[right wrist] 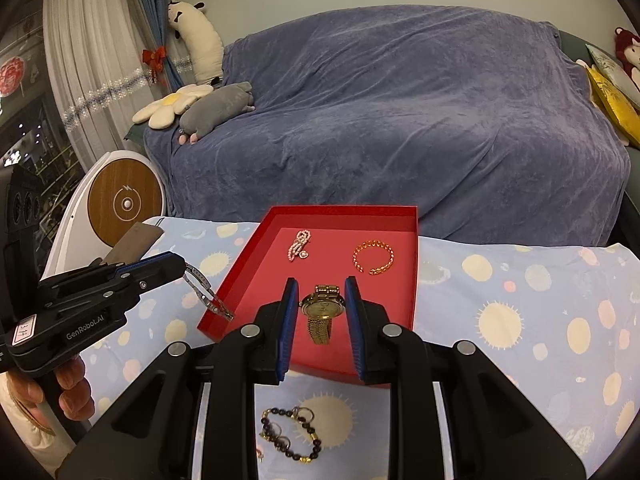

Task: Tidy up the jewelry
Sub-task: 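Lift both watches and carry them over the red box, then open both tools to drop the watches into the box, then withdraw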

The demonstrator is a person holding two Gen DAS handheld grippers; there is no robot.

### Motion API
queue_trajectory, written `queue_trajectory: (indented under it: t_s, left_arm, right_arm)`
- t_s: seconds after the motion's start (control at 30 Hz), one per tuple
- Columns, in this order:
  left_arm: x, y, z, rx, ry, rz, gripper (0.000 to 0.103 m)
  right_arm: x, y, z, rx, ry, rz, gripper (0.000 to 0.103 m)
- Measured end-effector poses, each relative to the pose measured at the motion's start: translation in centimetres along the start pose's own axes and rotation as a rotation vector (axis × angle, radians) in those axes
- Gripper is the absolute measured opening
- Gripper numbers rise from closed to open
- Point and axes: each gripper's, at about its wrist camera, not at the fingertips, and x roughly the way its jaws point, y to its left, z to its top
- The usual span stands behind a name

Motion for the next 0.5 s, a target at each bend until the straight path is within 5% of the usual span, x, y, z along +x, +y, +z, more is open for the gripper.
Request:
queue_trajectory:
  t_s: [0.5]
  left_arm:
    - [11.9,3.1,0.2,-0.044,0.162,0.081,0.008]
  right_arm:
    - [11.6,-3.6,-0.8,0.032,0.17,-0.056,0.023]
